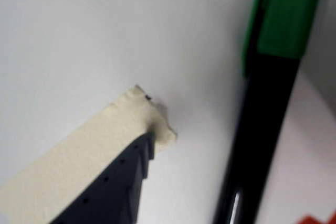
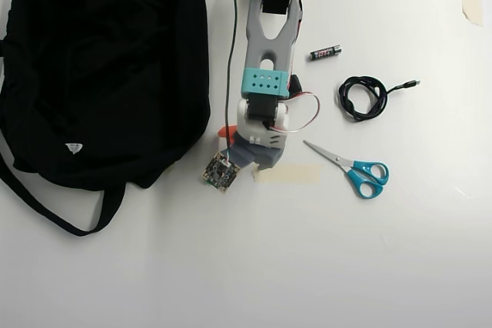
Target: Put the green marker into the black bag
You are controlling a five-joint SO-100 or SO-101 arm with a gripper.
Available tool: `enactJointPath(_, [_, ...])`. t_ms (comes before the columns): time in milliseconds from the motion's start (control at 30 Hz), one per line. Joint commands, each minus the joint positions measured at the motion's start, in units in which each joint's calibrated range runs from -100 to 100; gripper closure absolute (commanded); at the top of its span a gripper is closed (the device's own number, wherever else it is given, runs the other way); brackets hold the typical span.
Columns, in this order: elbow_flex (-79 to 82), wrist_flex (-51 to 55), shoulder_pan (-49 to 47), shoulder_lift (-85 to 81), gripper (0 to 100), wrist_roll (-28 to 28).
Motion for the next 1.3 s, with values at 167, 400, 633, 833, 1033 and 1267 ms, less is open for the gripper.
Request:
enactJointPath(167, [-0.8,-0.5,0.1,-0.2,54,0.4])
enactJointPath(400, [-0.7,0.1,0.1,-0.2,54,0.4])
enactJointPath(633, [-0.1,0.0,0.1,-0.2,56,0.9])
enactJointPath(833, [-0.1,0.0,0.1,-0.3,65,0.9])
enactJointPath(1033, [-0.1,0.0,0.1,-0.3,68,0.9])
enactJointPath(1267, [-0.1,0.0,0.1,-0.3,71,0.9])
